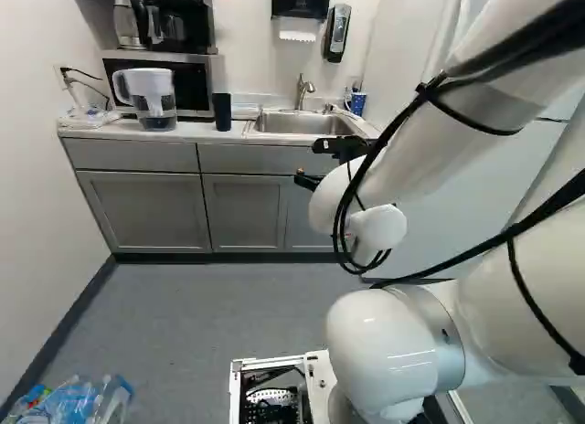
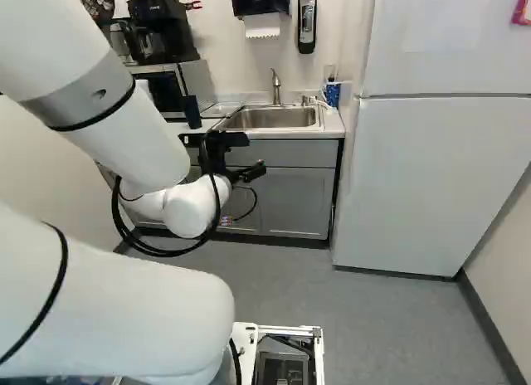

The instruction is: Rinse the cup and place it in the tray

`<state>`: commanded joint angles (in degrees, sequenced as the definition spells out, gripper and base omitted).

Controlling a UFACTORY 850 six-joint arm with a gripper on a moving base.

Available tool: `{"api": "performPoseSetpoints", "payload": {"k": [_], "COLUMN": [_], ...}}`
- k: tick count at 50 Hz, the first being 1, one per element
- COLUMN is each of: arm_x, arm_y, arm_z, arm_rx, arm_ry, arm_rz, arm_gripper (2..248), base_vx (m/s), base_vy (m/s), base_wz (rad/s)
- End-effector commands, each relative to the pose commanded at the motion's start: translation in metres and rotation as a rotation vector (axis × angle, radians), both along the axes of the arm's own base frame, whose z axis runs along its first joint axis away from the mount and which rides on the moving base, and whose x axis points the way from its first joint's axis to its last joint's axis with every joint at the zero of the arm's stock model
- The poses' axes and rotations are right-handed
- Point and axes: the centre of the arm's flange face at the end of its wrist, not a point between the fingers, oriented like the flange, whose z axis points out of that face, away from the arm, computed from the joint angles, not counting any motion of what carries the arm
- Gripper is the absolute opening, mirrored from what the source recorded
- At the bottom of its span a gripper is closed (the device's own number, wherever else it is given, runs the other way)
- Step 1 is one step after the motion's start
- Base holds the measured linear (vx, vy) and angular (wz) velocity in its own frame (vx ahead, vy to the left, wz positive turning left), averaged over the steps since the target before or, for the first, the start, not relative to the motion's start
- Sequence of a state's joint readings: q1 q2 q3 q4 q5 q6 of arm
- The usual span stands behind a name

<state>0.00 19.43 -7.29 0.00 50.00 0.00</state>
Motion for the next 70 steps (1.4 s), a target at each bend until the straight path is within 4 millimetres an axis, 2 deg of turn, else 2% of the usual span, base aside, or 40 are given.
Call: {"api": "performPoseSetpoints", "payload": {"k": [70], "arm_x": [0.056], "arm_y": [-0.008], "arm_z": [0.070], "arm_rx": [-0.001], "arm_ry": [-0.116], "arm_rz": [-0.023], "arm_gripper": [247], "base_vx": [0.000], "base_vy": [0.000], "base_wz": [0.000]}}
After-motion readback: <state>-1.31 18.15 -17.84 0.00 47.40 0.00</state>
